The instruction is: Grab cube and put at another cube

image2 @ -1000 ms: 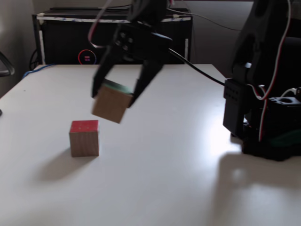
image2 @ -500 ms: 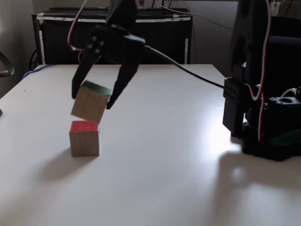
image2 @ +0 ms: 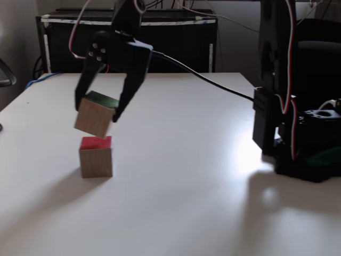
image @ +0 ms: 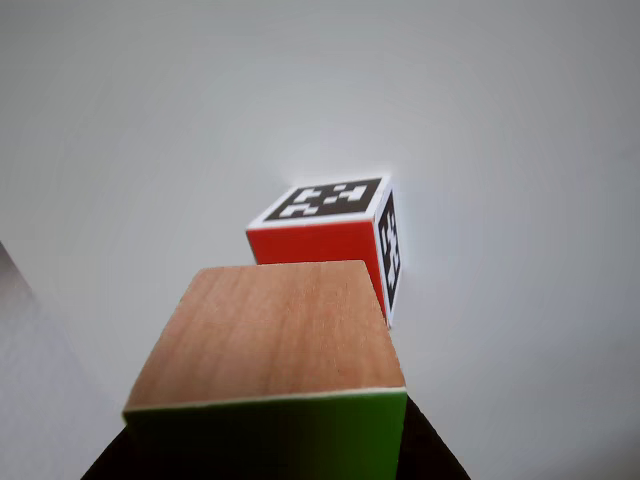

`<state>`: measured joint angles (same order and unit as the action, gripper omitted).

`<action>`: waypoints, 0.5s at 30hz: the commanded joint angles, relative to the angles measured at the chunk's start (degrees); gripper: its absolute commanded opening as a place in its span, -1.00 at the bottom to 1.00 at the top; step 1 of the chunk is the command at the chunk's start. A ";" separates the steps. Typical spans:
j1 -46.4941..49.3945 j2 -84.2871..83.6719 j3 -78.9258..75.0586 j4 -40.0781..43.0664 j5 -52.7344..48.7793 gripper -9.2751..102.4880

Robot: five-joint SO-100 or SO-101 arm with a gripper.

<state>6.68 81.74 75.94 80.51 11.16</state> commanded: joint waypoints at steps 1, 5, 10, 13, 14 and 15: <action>0.00 0.09 -2.99 0.26 -0.35 -0.59; 0.18 -0.88 -3.08 0.09 -0.35 -0.58; 0.00 -1.41 -3.16 0.09 -0.35 -0.57; -0.18 -1.67 -3.43 0.18 -0.18 -0.56; -0.35 -1.85 -3.60 0.26 -0.18 -0.55; -0.44 -2.02 -3.60 0.26 -0.18 -0.55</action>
<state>7.12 79.45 75.59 80.68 11.07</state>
